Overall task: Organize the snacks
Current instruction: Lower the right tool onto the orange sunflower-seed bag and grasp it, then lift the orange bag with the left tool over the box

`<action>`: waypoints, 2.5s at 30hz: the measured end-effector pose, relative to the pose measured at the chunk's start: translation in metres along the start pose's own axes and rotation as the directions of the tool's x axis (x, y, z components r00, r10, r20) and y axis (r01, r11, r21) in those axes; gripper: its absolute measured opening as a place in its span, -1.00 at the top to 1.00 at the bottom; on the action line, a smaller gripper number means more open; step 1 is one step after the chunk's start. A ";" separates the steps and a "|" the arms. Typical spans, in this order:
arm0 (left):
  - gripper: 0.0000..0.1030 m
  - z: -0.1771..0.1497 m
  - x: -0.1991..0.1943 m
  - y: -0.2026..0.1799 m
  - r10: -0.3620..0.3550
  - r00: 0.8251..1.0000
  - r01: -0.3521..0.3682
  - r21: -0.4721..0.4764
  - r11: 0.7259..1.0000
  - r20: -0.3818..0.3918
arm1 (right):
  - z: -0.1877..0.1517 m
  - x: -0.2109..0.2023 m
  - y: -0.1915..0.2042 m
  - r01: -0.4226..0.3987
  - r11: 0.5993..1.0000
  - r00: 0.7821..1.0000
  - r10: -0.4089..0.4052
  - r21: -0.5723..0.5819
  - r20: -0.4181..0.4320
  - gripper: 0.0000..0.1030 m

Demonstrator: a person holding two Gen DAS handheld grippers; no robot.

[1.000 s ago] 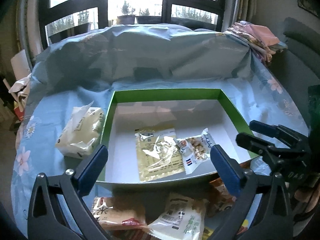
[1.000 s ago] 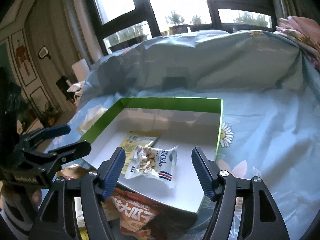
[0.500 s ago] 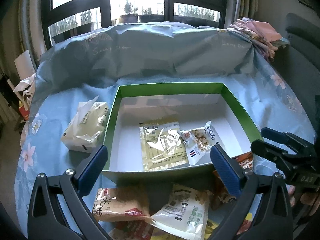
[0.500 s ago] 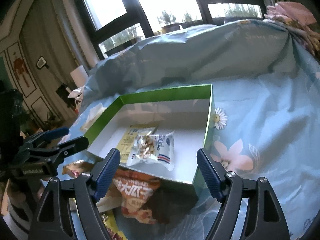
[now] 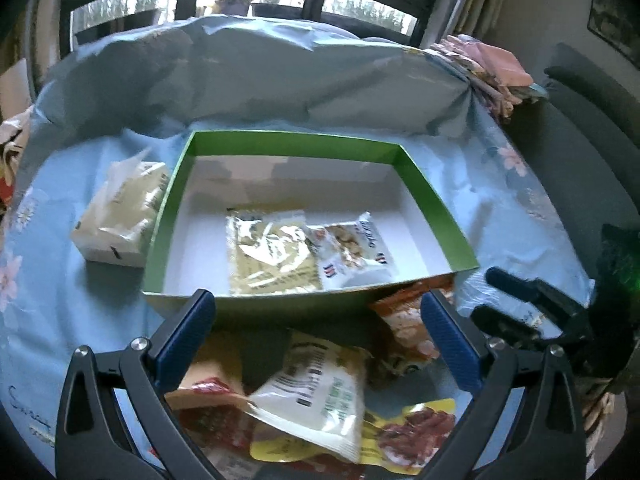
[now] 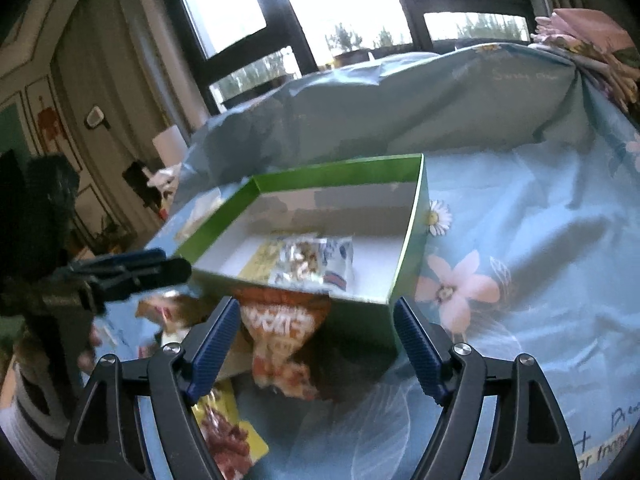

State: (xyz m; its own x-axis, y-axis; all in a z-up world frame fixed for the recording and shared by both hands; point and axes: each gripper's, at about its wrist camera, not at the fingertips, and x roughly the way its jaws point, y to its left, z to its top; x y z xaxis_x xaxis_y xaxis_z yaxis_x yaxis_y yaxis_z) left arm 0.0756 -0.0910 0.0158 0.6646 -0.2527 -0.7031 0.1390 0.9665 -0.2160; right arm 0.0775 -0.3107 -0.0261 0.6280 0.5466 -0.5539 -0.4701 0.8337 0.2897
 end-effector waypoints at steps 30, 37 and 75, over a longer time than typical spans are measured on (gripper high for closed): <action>-0.99 -0.017 0.042 -0.042 -0.239 0.956 0.245 0.015 0.969 -0.172 | -0.019 0.019 0.006 -0.047 0.999 0.993 0.045 -0.009 -0.113 -0.54; -0.98 -0.020 0.044 -0.044 -0.250 0.951 0.257 0.018 0.966 -0.181 | -0.021 0.024 0.006 -0.046 0.999 0.990 0.045 -0.007 -0.132 -0.54; 0.14 -0.025 0.034 -0.051 -0.265 0.949 0.275 0.038 0.961 -0.169 | -0.021 0.026 0.033 -0.127 0.988 0.982 0.112 -0.089 -0.151 0.19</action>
State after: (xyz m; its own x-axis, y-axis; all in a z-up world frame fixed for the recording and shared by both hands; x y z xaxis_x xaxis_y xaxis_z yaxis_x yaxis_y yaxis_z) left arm 0.0733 -0.1497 -0.0143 0.4699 -0.5034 -0.7251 0.3438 0.8610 -0.3748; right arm 0.0657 -0.2708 -0.0473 0.4703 0.6186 -0.6294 -0.5992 0.7474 0.2868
